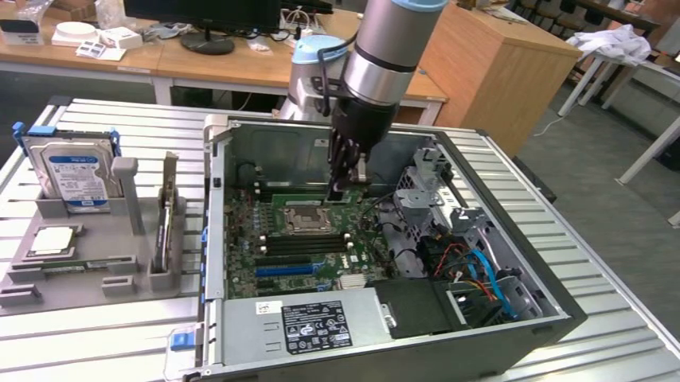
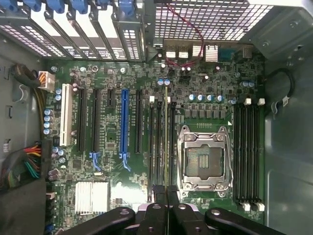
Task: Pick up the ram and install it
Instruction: 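Insert the ram into the slot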
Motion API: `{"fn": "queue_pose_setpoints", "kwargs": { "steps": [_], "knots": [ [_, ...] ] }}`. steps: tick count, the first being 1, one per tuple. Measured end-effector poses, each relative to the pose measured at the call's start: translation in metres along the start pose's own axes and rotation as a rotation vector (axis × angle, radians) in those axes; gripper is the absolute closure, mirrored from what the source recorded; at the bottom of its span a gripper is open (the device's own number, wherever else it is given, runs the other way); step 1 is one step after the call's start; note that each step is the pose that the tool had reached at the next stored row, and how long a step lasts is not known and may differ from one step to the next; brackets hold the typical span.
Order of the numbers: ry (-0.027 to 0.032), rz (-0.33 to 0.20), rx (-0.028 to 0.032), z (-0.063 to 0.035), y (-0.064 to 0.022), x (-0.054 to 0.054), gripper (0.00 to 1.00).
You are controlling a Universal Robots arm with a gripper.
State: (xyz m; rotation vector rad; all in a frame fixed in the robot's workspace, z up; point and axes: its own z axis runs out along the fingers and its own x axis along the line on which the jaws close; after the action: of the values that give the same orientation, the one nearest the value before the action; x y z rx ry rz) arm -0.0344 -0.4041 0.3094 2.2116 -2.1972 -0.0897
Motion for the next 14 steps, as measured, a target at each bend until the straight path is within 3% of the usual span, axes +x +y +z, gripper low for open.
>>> {"fn": "queue_pose_setpoints", "kwargs": {
  "steps": [14],
  "knots": [
    [-0.0001, 0.000, 0.0000, 0.0146, -0.0008, 0.000, 0.88]
  ]
}}
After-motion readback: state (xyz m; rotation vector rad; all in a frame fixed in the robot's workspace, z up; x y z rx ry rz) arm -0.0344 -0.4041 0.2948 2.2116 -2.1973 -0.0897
